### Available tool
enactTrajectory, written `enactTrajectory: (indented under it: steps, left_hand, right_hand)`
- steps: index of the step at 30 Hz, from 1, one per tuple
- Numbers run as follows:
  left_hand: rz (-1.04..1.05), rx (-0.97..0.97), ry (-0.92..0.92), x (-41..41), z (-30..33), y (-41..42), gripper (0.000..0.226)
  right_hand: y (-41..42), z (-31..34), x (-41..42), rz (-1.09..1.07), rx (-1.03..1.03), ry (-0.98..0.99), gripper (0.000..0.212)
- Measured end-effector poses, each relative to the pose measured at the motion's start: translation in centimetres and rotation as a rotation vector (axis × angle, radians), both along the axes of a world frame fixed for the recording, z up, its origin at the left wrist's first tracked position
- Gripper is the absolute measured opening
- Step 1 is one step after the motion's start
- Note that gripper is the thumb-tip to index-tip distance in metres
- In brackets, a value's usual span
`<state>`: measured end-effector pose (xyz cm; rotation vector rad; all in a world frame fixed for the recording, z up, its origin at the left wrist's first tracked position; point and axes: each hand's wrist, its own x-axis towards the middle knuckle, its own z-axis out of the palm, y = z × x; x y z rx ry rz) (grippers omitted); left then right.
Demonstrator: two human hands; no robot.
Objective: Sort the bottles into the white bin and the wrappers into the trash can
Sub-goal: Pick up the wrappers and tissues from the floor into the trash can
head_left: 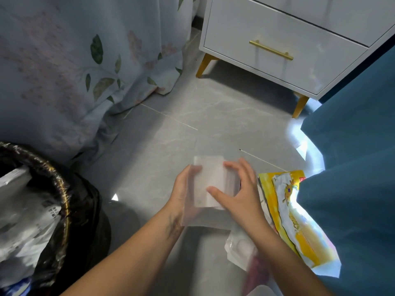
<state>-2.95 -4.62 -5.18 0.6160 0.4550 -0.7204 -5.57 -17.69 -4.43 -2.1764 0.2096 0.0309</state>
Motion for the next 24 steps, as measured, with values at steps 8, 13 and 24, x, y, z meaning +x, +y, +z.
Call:
enactTrajectory:
  steps: [8,13,24]
  left_hand:
    - [-0.029,0.266,-0.171,-3.7,4.3,1.3,0.061]
    - [-0.102,0.799,-0.437,-4.8,9.0,3.1,0.044]
    - [0.029,0.894,-0.489,-12.7,18.9,13.6,0.018]
  right_hand:
    - [-0.1,1.8,-4.0,-0.197,0.777,0.280,0.050]
    - [-0.1,5.6,-6.4,-0.086,0.853,0.210,0.035]
    - [9.9,15.2,-7.5,0.266,0.879,0.227,0.034]
